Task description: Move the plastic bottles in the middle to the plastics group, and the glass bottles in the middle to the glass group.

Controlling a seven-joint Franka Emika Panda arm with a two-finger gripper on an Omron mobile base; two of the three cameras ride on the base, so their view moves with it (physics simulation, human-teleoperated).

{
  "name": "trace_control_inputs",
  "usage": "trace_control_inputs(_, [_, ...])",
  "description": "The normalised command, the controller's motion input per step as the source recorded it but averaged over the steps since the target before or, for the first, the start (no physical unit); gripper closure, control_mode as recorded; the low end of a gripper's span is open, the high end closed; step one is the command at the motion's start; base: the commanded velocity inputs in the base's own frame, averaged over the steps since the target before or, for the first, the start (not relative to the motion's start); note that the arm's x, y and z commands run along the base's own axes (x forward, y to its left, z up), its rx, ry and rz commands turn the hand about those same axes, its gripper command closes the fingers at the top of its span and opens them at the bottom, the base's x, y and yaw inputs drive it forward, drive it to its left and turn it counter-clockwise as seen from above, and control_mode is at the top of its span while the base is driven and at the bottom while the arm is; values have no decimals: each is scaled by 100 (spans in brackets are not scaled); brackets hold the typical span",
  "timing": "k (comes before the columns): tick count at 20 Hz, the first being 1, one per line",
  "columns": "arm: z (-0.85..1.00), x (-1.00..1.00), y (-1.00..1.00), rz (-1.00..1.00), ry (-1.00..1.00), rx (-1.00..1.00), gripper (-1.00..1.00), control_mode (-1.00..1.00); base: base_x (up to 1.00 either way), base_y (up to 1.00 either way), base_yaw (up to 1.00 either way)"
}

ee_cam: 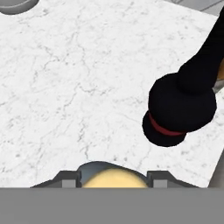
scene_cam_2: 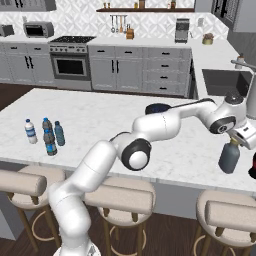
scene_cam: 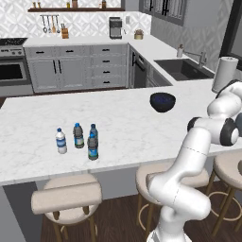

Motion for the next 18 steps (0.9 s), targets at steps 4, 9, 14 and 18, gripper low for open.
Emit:
trace_control_inputs(4, [-46,1,-22,0,-1,-14,100,-100,0,0,0])
trace_control_inputs(9, [-42,16,-24,0,0,-13,100,-100,0,0,0])
trace_control_inputs(14, [-40,2,-19,0,1,-4,100,-100,0,0,0])
trace_control_inputs(18, [-29,-17,-13,0,6,0,-100,-100,0,0,0])
